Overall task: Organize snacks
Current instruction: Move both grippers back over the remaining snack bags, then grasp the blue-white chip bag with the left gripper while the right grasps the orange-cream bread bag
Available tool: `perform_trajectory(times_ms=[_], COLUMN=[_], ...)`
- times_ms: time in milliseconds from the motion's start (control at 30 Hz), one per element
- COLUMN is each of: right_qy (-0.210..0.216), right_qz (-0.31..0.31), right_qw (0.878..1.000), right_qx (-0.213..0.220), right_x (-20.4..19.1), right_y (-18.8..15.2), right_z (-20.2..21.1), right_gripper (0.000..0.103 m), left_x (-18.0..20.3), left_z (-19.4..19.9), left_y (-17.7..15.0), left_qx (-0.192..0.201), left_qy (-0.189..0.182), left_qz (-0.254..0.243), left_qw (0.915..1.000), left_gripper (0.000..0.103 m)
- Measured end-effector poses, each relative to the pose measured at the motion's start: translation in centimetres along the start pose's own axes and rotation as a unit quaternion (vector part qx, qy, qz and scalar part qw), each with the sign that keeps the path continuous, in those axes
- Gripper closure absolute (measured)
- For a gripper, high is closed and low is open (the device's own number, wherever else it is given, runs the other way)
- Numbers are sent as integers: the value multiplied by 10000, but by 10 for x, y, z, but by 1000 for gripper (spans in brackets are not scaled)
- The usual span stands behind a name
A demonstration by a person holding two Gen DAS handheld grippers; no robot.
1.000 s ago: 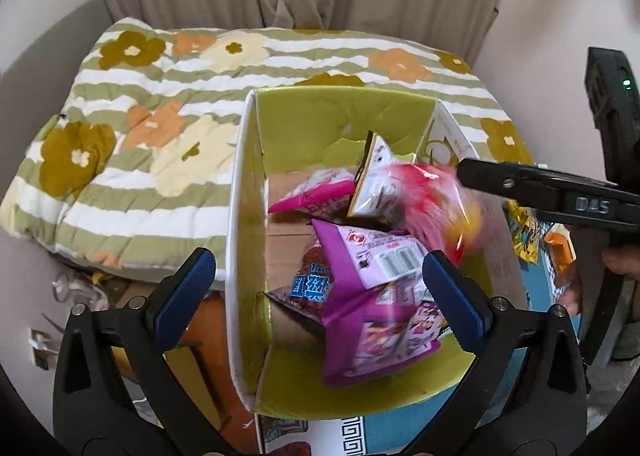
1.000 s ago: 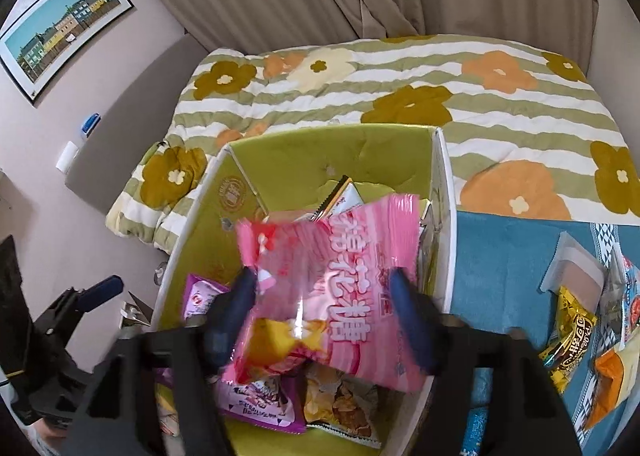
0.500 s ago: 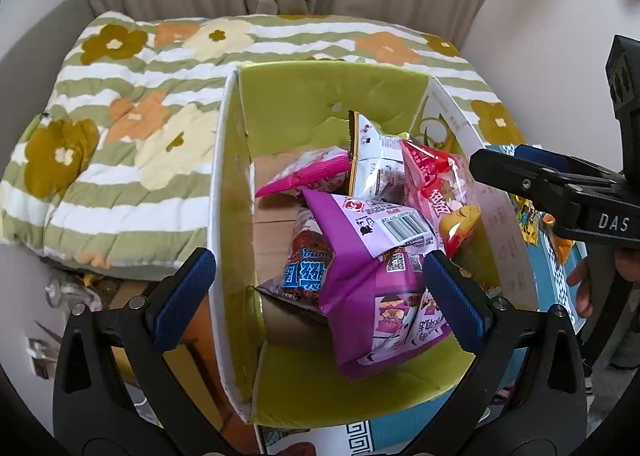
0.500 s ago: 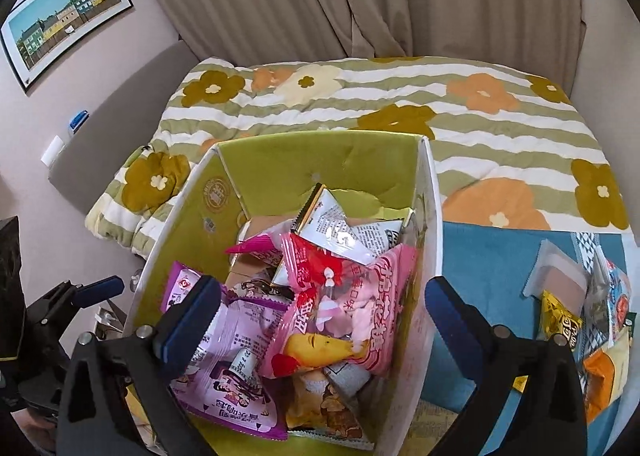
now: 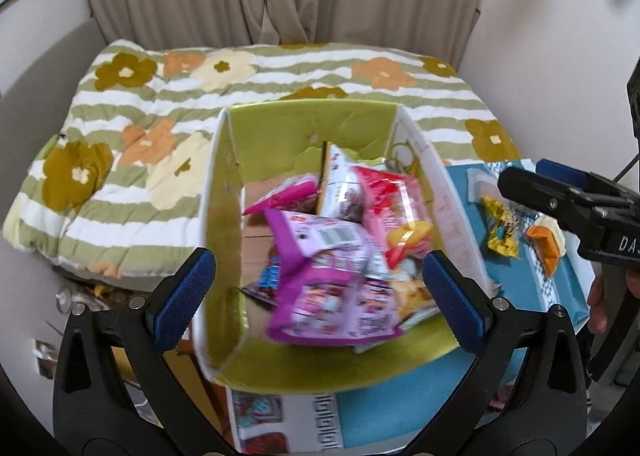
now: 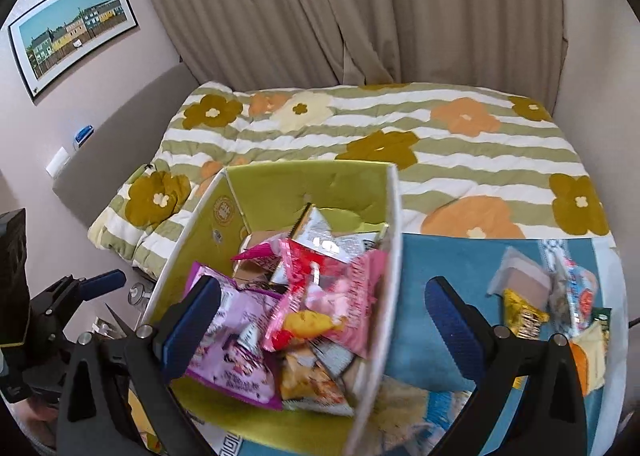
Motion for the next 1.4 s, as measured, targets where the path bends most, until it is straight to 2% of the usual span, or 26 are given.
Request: perform_trajectory(times_ms=[200, 467, 700, 833, 933, 1000, 1067, 1133, 1233, 1300, 1400], right_qy=[-87, -351, -410, -445, -436, -419, -425, -433, -438, -401, -363], right_qz=[126, 162, 153, 55, -83, -191, -282, -375, -499, -599, -674], right_qw=[9998, 9991, 9990, 9990, 9988, 9986, 9982, 9976, 9964, 9954, 9942], right_qx=[110, 146, 45, -71, -195, -253, -312, -401, -530, -624, -748], right_x=[36, 98, 147, 174, 193, 203, 212, 220, 229, 236, 240], right_y=[-25, -70, -108, -129, -147, -157, -167, -176, -188, -194, -200], right_z=[41, 95, 120, 123, 120, 116, 110, 101, 88, 78, 65], right_gripper=[1, 1, 1, 1, 1, 1, 1, 1, 1, 1, 1], left_x=[52, 130, 183, 210, 228, 240, 249, 256, 262, 263, 261], left_z=[15, 25, 16, -1, -18, -31, -48, -71, -96, -107, -122], left_y=[-28, -78, -122, -145, -161, -171, -179, -189, -196, -195, -191], left_qx=[114, 113, 45, -35, -70, -15, -8, -68, -127, -136, -269], left_qy=[-18, 4, 114, 307, 597, 938, 1292, 1710, 2058, 2136, 2165], left_qz=[128, 43, -9, -288, -701, -1139, -1612, -2116, -2586, -2731, -2760], left_qw=[9999, 9999, 9999, 9991, 9957, 9891, 9784, 9622, 9437, 9379, 9361], left_gripper=[1, 0, 1, 0, 0, 0, 0, 0, 0, 0, 0])
Point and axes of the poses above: each gripper's, at about its wrist camera, not at the fingertips, and z roughly against the way its jaws point, x to its right, y to its top, the point moved 5 cm from there along -z, roughly the way its jaws point, and after that the axes turned 12 degrees about z, right-handed, at the moved point
